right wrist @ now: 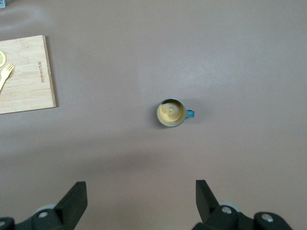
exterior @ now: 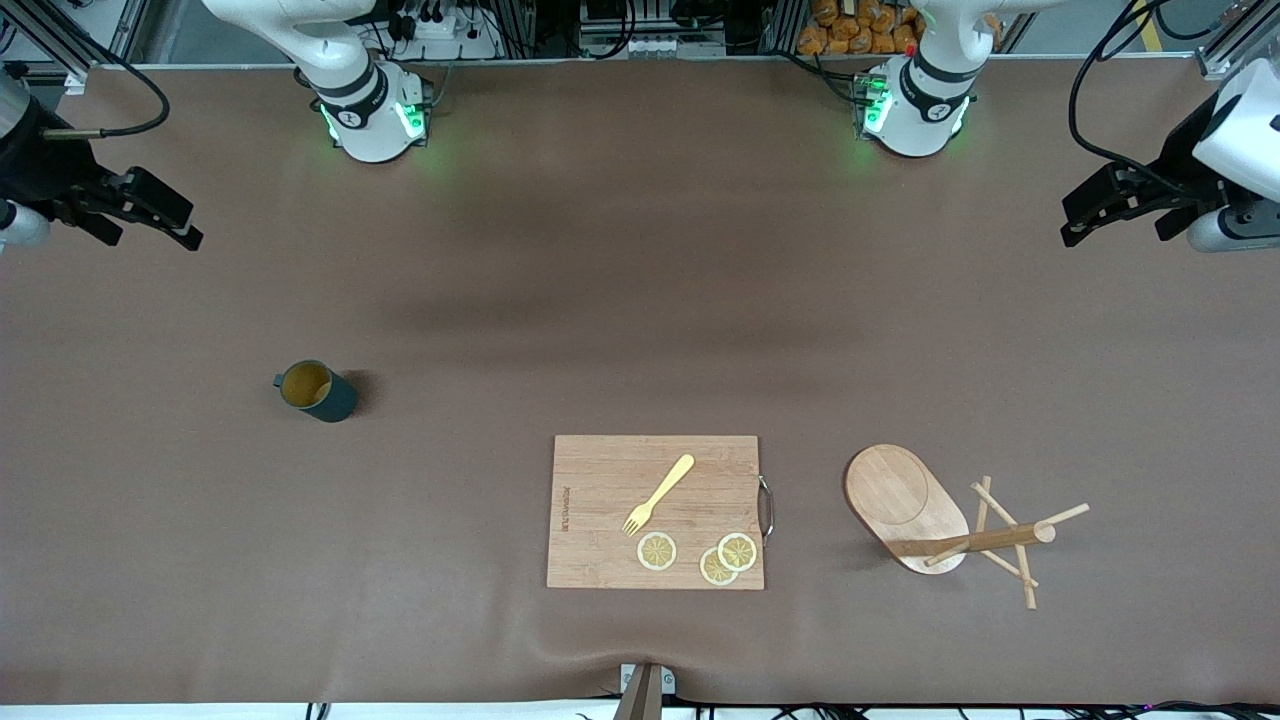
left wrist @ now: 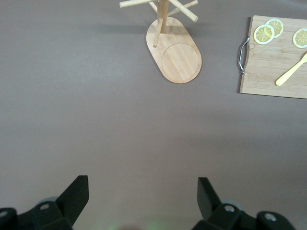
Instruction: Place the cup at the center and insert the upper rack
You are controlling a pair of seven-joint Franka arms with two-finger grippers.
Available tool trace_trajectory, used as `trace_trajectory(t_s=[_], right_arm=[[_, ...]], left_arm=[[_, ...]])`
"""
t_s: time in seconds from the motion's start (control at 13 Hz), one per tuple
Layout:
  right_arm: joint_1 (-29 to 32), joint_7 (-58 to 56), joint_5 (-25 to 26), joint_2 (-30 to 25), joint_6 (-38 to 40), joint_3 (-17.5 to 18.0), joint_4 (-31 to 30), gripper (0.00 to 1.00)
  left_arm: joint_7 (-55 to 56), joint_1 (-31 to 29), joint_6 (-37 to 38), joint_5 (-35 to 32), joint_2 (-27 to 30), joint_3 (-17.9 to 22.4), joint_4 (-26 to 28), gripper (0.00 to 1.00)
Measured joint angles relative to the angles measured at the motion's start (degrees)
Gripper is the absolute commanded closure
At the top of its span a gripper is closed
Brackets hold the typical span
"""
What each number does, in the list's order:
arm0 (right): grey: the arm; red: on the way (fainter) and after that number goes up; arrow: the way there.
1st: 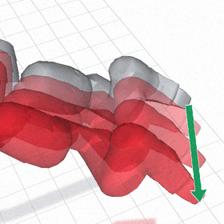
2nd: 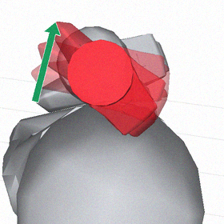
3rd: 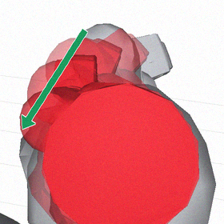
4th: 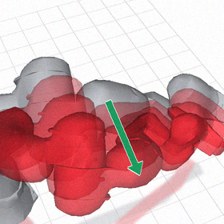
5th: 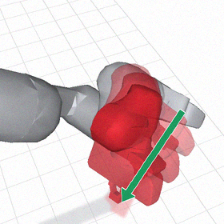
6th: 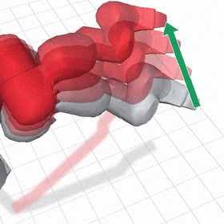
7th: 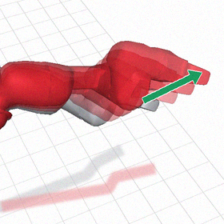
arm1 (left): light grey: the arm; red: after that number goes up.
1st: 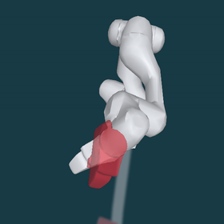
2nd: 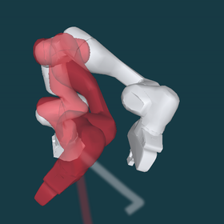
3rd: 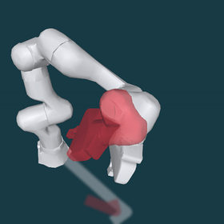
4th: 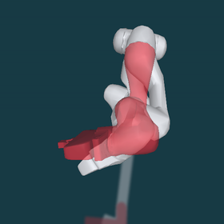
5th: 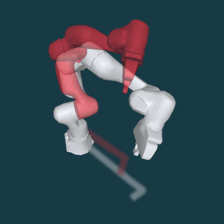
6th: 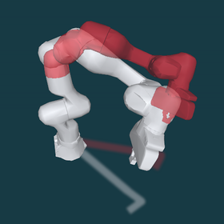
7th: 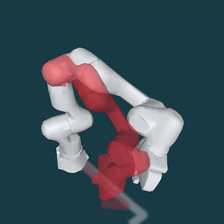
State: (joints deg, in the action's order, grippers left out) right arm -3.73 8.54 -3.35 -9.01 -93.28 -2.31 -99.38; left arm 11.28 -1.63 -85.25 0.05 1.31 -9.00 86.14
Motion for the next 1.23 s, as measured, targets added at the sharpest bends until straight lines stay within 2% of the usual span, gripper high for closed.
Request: trace_trajectory(t_s=[0.69,0.92,1.23], right_arm=[[0.00,0.57,1.78,1.31,0.56,0.51,-0.73,0.00],[-0.23,7.94,1.54,6.38,-2.13,0.61,-1.30,0.00],[-0.88,13.24,1.52,16.24,-9.97,0.95,-2.03,0.00]], left_arm=[[0.00,-0.02,0.12,0.00,0.00,0.06,-0.27,0.00],[0.00,-0.02,0.66,0.00,0.00,0.00,-0.26,0.00],[0.24,-0.01,1.11,0.00,-0.05,-0.29,-0.14,0.00]])
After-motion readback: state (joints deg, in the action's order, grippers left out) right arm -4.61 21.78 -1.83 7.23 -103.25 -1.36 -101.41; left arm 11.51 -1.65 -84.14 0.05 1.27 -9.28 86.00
